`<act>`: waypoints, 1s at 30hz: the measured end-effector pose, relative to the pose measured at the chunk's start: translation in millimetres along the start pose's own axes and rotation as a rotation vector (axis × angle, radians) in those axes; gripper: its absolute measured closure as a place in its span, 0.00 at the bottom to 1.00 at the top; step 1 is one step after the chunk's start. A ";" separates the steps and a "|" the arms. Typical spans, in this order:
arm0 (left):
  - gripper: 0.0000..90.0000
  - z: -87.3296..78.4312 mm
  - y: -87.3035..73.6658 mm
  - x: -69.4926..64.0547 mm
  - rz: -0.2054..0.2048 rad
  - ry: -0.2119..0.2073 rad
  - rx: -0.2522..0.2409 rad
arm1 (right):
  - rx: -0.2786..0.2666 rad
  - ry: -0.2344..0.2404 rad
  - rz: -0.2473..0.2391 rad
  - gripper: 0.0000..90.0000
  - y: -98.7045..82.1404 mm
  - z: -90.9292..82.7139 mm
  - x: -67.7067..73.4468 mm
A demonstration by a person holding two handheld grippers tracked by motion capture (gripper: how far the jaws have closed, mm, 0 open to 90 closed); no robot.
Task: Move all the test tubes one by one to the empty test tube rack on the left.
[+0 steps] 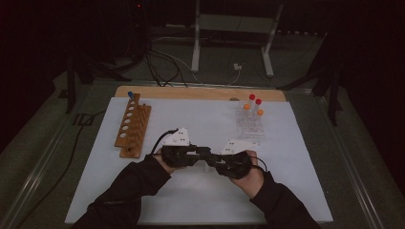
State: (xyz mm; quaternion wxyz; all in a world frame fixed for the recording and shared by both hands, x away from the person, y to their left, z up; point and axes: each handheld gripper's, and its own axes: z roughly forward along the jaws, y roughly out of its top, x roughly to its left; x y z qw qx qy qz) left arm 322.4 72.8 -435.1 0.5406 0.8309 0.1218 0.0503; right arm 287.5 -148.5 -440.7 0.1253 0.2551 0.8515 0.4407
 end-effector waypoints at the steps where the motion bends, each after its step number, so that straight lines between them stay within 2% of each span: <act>1: 0.86 -1.4 0.7 1.0 -0.005 0.000 -0.005 | -0.002 0.002 0.001 0.76 0.2 -0.5 -0.3; 5: 0.86 -11.2 4.5 8.0 -0.018 0.027 -0.015 | -0.018 -0.015 0.014 0.59 0.4 -3.3 -1.2; 8: 0.86 -20.8 7.8 13.1 -0.020 0.059 -0.017 | -0.034 -0.012 0.031 0.54 -0.5 -5.4 -3.4; 13: 0.86 -41.1 12.5 25.2 -0.031 0.111 -0.028 | -0.055 -0.011 0.054 0.36 0.0 -7.4 -4.2; 18: 0.86 -66.5 17.3 40.6 -0.038 0.191 -0.038 | -0.070 -0.007 0.064 0.17 1.1 -7.9 -4.0; 22: 0.86 -89.6 18.2 58.6 -0.065 0.266 -0.051 | -0.071 -0.020 0.076 0.01 1.8 -8.4 -4.5; 27: 0.86 -117.2 17.3 77.8 -0.094 0.369 -0.061 | -0.098 0.010 0.075 0.00 0.3 -12.9 -7.6; 30: 0.86 -130.3 15.8 88.6 -0.110 0.425 -0.068 | -0.102 0.002 0.071 0.00 0.1 -14.1 -8.6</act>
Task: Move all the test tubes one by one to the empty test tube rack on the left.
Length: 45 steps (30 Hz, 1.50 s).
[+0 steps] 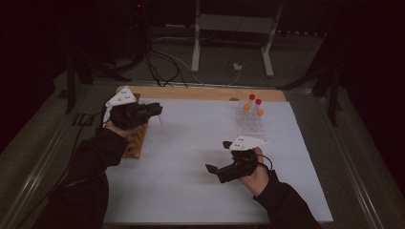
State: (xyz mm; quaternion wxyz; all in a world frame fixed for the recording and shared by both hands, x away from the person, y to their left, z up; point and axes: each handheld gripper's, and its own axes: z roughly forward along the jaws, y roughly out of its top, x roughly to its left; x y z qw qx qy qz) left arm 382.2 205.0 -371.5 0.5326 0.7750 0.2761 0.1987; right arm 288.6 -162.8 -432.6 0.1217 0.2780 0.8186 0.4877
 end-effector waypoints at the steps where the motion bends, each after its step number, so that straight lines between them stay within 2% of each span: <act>1: 0.86 -2.1 0.2 5.0 -0.005 0.018 -0.001 | 0.000 -0.004 -0.001 0.00 0.0 -0.1 -0.1; 4: 0.86 -7.8 1.1 19.9 -0.026 0.065 -0.011 | 0.004 -0.007 -0.004 0.00 -0.4 0.1 0.4; 13: 0.86 -15.2 1.7 55.2 -0.058 0.202 0.017 | -0.004 0.012 -0.006 0.00 -2.2 -0.9 -2.1; 23: 0.86 -18.0 -10.3 86.7 -0.119 0.312 0.021 | 0.008 0.017 -0.013 0.00 -4.1 0.3 -2.7; 27: 0.86 -15.8 -17.3 95.2 -0.123 0.357 0.036 | 0.010 0.020 -0.013 0.00 -4.7 0.2 -2.8; 32: 0.86 -9.6 -26.6 100.7 -0.149 0.372 0.034 | 0.015 0.023 -0.015 0.00 -5.6 0.7 -3.1; 45: 0.86 10.1 -55.8 103.1 -0.180 0.386 0.096 | 0.013 0.027 -0.015 0.00 -6.4 -0.5 -3.9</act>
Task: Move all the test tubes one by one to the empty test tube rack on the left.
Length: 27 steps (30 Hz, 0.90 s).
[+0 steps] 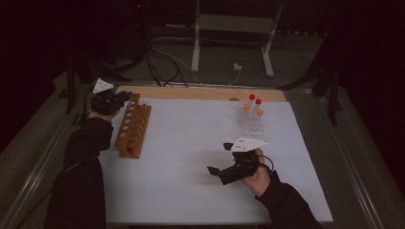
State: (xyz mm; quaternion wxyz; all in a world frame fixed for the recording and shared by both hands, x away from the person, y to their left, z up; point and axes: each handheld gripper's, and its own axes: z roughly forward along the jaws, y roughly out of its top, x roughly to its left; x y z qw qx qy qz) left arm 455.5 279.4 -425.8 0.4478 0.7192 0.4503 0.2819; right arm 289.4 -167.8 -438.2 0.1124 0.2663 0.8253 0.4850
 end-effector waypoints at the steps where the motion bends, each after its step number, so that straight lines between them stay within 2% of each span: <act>1: 0.86 1.3 -1.9 -0.2 0.002 0.001 0.003 | 0.000 0.000 -0.001 0.00 -0.1 0.0 -0.1; 7: 0.86 8.1 -12.2 -0.6 -0.006 0.004 0.023 | -0.002 0.002 0.001 0.00 -0.5 -0.9 -0.6; 16: 0.86 12.3 -22.0 2.2 -0.034 0.004 0.020 | 0.001 0.004 -0.002 0.00 -0.9 -0.5 -1.1; 18: 0.86 12.3 -22.6 3.3 -0.044 -0.006 0.021 | 0.003 0.005 -0.001 0.00 -0.9 -0.5 -1.2; 21: 0.86 11.3 -21.4 3.2 -0.032 -0.025 0.031 | 0.002 0.007 -0.002 0.00 -0.7 -0.8 -1.3; 22: 0.84 10.8 -20.7 2.8 -0.031 -0.028 0.037 | 0.001 0.007 -0.002 0.00 -0.4 -1.1 -1.3; 24: 0.74 7.3 -18.5 2.4 -0.043 -0.054 0.023 | -0.003 0.008 0.002 0.00 0.5 -2.3 -1.5; 25: 0.65 5.0 -16.6 1.2 -0.049 -0.045 0.016 | -0.005 0.007 0.001 0.00 1.1 -3.1 -1.7; 27: 0.51 -1.3 -12.9 -1.0 -0.058 -0.058 0.004 | -0.011 0.006 0.000 0.00 2.8 -5.4 -2.4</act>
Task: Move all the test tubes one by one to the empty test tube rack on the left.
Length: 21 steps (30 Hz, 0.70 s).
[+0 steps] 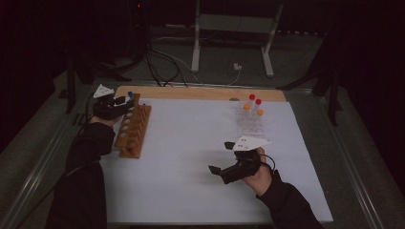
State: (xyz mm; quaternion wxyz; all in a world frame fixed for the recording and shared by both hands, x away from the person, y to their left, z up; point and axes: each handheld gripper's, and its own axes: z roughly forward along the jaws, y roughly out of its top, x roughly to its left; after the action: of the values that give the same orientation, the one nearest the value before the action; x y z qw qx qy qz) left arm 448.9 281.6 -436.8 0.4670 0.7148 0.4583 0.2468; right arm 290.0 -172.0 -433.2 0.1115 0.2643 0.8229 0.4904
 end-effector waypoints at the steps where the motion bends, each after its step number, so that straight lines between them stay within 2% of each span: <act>1: 0.45 -3.4 1.7 -3.0 0.002 0.008 -0.008 | -0.002 -0.005 -0.002 0.00 1.2 -1.5 -0.6; 4: 0.24 -14.1 4.6 -12.4 -0.005 -0.039 -0.010 | -0.024 -0.024 -0.001 0.00 6.1 -8.8 -5.5; 8: 0.10 -27.9 3.4 -31.4 0.022 -0.129 -0.012 | -0.059 -0.072 0.020 0.00 13.7 -23.6 -19.3; 12: 0.03 -38.4 -0.7 -53.8 0.069 -0.198 -0.013 | -0.099 -0.125 0.070 0.00 18.4 -41.3 -39.8; 14: 0.03 -42.9 -2.6 -65.0 0.084 -0.236 -0.018 | -0.109 -0.170 0.073 0.00 18.6 -49.3 -50.3; 20: 0.03 -50.2 -11.5 -96.7 0.117 -0.323 -0.020 | -0.084 -0.288 0.117 0.00 10.8 -63.2 -82.3; 21: 0.03 -50.8 -13.4 -101.8 0.127 -0.334 -0.017 | -0.079 -0.308 0.128 0.03 8.1 -64.2 -87.8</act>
State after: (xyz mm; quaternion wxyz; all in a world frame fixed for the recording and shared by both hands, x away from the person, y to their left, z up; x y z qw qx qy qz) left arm 356.9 215.7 -418.7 0.5263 0.7693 0.3260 0.1575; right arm 337.5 -264.8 -401.1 0.2151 0.3833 0.7577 0.4824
